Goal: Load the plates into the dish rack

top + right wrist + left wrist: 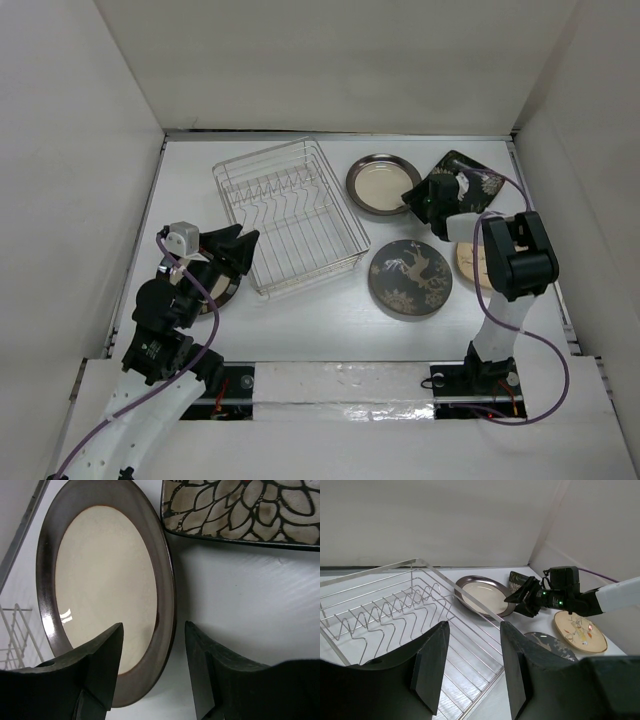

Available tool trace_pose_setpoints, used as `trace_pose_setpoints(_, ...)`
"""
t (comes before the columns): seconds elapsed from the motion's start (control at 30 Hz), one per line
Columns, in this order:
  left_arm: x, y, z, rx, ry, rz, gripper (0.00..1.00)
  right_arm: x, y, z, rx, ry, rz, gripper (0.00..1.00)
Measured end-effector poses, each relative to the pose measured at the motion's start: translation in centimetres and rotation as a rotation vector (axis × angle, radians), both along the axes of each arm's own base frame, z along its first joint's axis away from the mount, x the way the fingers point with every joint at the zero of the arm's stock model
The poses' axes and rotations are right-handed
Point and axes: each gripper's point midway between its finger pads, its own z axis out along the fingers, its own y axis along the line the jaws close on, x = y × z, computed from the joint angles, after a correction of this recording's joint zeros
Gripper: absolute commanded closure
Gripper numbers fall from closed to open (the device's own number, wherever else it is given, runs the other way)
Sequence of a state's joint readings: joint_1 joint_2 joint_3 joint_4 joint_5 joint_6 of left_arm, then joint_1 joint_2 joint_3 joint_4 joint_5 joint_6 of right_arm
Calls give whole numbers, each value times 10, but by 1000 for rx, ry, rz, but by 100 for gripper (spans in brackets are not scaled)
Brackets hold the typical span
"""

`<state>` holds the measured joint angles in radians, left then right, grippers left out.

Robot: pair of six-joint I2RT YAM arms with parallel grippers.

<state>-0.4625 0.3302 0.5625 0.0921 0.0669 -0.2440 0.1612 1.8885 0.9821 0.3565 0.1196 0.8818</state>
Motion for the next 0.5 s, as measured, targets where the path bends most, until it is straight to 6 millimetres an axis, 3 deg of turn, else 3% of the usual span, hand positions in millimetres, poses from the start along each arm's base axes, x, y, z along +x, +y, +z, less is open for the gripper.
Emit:
trace_pose_setpoints(0.17,0,0,0,1,-1,-2,58,5,4,-7,56,-1,16,48)
trace_pose_setpoints(0.27,0,-1,0,2,1,-4,57,6,4,-10,77,4,20,61)
trace_pose_setpoints(0.3,0,-1,-1,2,1,-4,57,7,4,-10,85,4,18,71)
trace_pose_setpoints(0.37,0,-1,0,2,1,-4,57,9,5,-9,102,1,24,78)
trace_pose_setpoints(0.43,0,-1,-1,3,3,-4,57,11,5,-10,125,-2,18,95)
trace_pose_setpoints(0.5,1,-1,-1,3,4,-4,56,16,4,-4,150,-26,16,100)
